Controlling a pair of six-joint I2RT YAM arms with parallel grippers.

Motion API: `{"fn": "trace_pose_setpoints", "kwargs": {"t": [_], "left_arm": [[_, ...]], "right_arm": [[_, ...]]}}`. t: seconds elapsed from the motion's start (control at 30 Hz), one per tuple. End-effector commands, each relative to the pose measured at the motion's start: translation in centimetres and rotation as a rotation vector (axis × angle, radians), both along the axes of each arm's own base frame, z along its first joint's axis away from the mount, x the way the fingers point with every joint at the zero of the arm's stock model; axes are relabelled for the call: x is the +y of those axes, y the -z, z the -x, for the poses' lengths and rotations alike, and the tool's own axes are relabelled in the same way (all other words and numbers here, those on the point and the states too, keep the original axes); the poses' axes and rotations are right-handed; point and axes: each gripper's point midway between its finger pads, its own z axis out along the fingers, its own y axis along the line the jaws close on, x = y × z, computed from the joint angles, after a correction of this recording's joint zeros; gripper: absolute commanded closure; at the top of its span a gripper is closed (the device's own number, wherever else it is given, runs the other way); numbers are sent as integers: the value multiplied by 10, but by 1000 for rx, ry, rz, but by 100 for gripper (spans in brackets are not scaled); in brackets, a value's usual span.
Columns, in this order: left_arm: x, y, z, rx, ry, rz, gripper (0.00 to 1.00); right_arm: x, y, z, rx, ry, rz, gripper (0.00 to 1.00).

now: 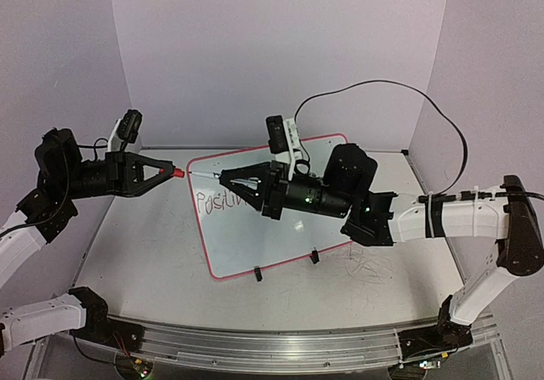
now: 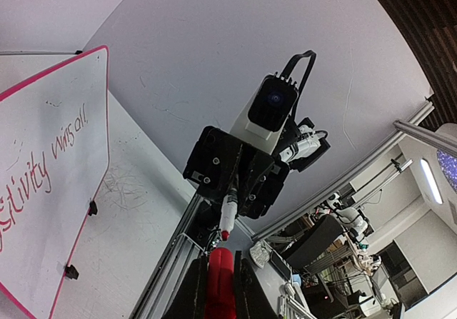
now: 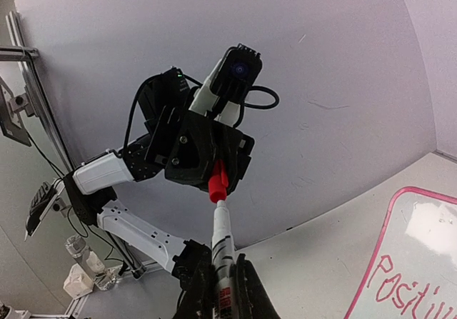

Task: Write a sentence on the whiteboard
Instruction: Insert the whiteboard marker without the cap into the pen cap.

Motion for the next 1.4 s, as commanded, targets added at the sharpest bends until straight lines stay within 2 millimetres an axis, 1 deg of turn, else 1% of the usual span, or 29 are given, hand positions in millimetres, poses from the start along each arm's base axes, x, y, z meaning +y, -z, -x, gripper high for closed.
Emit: {"fn": "trace_pose_setpoints", "kwargs": {"t": [0.0,0.33,0.47,0.77,1.0,1.2,1.37], "left_arm": [[1,-12,8,-50,23,30,100],[2,-13,10,-51,21,39,100],[2,-13,10,-50,23,38,100],[2,-11,8,-47,14,38,100],[3,-12,9,-47,11,40,100],[3,-11,9,-48,10,40,100],[1,-8,7,-40,13,34,100]], "right_arm": [[2,-32,1,-36,2,-90,100],[10,-24,-1,-21,-16,-76,100],[11,-26,0,-19,-22,-82,100],[3,-33,9,-30,-26,-99,100],[4,-29,13,-25,-36,-94,100],[-9,-32,11,-31,10,-112,100],[-5,-28,14,-27,-13,-104,100]]}}
